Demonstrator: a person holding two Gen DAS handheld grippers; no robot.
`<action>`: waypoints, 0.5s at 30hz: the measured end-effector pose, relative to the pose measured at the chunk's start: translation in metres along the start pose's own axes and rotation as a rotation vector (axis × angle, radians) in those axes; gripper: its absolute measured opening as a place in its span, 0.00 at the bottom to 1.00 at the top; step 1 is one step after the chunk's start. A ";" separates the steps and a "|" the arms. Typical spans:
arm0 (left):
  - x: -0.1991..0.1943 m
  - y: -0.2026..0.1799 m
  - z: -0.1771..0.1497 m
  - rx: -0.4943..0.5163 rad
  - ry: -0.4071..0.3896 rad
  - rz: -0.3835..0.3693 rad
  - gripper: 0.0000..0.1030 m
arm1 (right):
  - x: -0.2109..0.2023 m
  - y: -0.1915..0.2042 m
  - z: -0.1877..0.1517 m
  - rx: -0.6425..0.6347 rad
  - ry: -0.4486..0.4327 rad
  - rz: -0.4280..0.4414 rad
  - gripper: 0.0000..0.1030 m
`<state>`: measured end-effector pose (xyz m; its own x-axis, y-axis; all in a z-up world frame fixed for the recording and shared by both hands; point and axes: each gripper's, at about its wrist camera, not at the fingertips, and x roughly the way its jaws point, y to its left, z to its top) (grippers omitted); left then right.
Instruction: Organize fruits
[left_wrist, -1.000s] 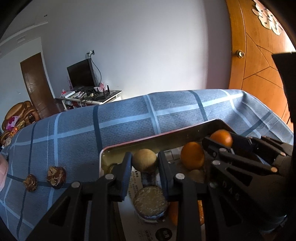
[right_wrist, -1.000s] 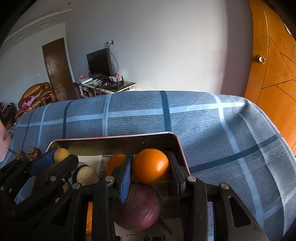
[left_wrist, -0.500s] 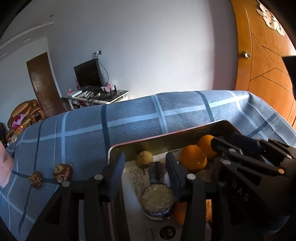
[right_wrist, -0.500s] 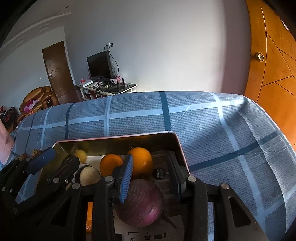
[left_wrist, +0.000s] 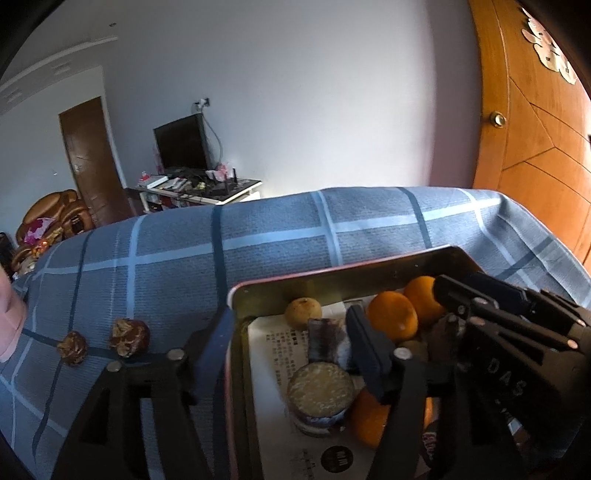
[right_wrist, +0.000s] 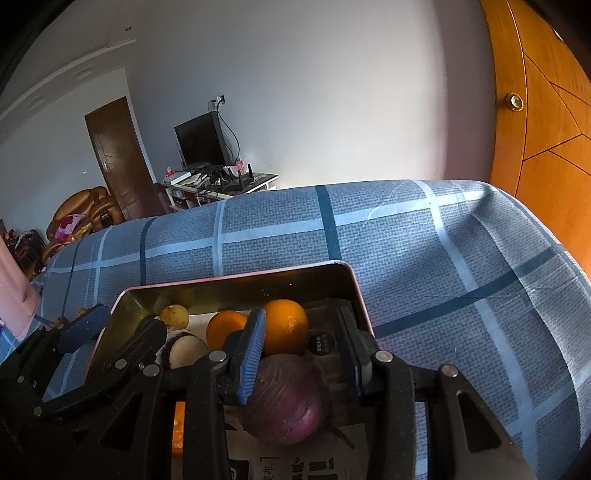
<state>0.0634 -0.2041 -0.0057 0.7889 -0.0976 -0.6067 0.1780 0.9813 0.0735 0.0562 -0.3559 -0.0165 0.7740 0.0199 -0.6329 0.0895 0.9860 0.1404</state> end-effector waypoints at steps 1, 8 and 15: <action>-0.002 0.003 0.000 -0.011 -0.007 0.010 0.75 | -0.001 0.000 0.000 0.003 -0.006 0.003 0.40; -0.018 0.016 -0.002 -0.069 -0.093 0.011 1.00 | -0.024 -0.015 -0.003 0.081 -0.126 0.037 0.63; -0.045 -0.003 -0.008 0.056 -0.235 0.048 1.00 | -0.052 0.005 -0.007 -0.010 -0.291 -0.008 0.77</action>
<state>0.0231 -0.2015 0.0149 0.9113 -0.0938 -0.4009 0.1644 0.9756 0.1454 0.0122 -0.3506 0.0118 0.9205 -0.0351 -0.3891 0.0915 0.9876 0.1274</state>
